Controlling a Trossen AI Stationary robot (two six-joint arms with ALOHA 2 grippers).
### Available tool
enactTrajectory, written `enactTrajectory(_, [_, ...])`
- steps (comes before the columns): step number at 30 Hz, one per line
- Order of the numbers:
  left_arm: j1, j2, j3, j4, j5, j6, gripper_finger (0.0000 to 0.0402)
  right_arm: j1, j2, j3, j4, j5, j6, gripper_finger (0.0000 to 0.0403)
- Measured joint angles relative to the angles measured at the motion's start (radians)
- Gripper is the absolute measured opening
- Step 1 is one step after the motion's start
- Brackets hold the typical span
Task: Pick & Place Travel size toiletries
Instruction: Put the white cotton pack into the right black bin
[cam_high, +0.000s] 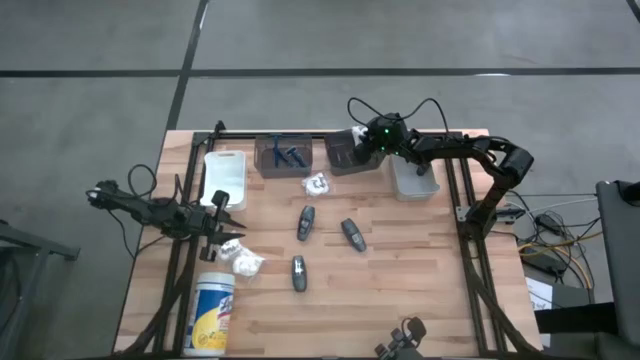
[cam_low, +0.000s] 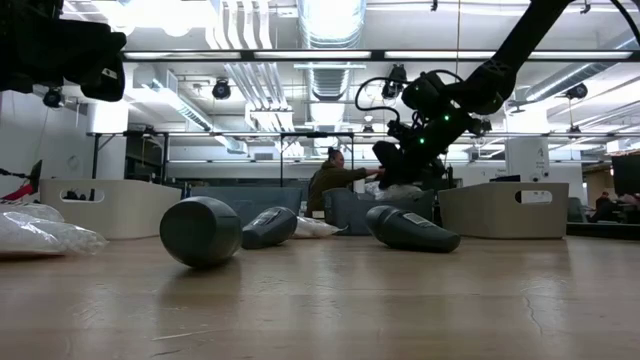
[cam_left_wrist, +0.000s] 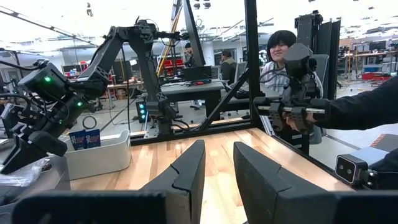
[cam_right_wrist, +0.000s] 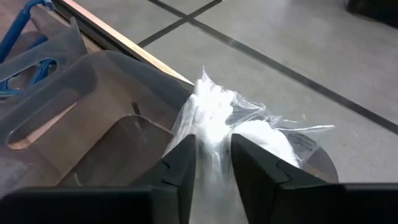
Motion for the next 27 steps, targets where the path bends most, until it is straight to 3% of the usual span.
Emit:
enactTrajectory(15, [0.0, 0.0, 0.0, 0.0, 0.0, 0.0, 0.009, 0.0, -0.003, 0.0, -0.007, -0.005, 0.028, 0.0198])
enactTrajectory(27, [0.0, 0.0, 0.0, 0.0, 0.0, 0.0, 0.009, 0.011, -0.05, 0.0, -0.056, -0.062, 0.058, 0.0194])
